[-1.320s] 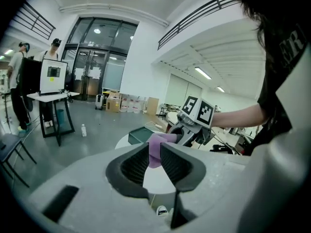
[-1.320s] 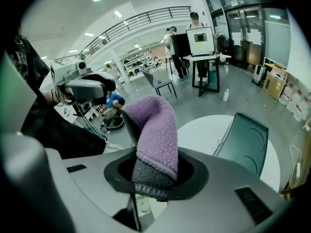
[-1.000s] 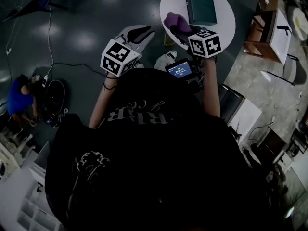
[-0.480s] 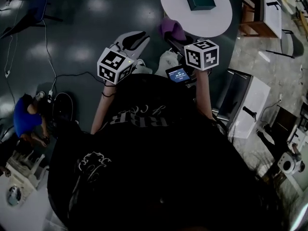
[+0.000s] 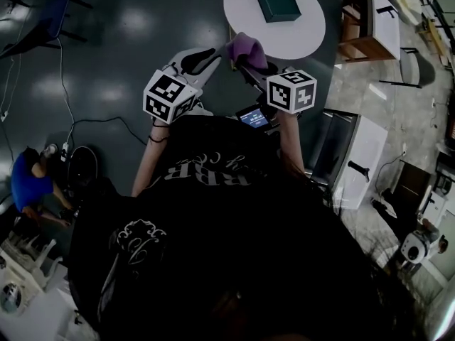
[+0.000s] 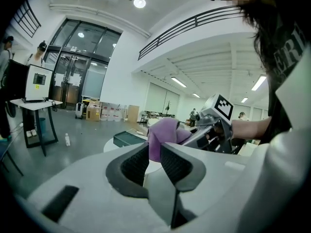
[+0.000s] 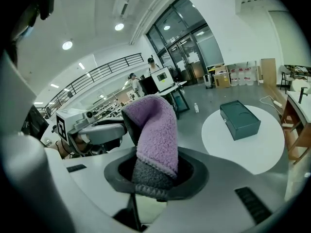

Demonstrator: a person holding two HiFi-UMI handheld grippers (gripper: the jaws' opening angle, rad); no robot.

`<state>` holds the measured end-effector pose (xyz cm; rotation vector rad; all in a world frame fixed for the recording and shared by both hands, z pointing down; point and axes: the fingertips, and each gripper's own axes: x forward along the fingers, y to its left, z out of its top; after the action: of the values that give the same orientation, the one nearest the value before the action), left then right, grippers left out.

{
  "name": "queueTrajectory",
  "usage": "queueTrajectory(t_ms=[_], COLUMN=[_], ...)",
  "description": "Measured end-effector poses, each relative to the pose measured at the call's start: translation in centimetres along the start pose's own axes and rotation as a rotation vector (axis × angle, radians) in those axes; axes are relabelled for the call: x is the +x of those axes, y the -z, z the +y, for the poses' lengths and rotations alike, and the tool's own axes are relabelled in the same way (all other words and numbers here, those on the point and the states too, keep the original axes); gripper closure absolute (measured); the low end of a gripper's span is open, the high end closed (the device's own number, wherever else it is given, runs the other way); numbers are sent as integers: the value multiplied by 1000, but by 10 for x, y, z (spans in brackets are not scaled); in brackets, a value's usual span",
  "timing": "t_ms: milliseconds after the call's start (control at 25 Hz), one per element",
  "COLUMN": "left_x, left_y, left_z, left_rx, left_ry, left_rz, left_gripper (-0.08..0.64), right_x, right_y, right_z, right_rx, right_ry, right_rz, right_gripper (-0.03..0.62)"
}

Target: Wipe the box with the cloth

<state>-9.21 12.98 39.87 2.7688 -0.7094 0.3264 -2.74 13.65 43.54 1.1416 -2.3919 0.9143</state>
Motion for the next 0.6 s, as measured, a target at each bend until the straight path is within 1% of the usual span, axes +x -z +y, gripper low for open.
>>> queueTrajectory(t_ms=[120, 280, 600], left_x=[8, 20, 35], left_y=[-6, -13, -7], left_z=[-11, -32, -52], left_rx=[1, 14, 39], left_ry=[-8, 5, 23], left_rz=[-1, 8, 45], left_gripper=[494, 494, 494], right_x=[-16, -40, -61], right_y=[7, 9, 15], right_z=[-8, -20, -39], right_rx=[-1, 4, 36], right_ry=[12, 30, 56], right_rz=[6, -5, -45], right_gripper=[486, 486, 486])
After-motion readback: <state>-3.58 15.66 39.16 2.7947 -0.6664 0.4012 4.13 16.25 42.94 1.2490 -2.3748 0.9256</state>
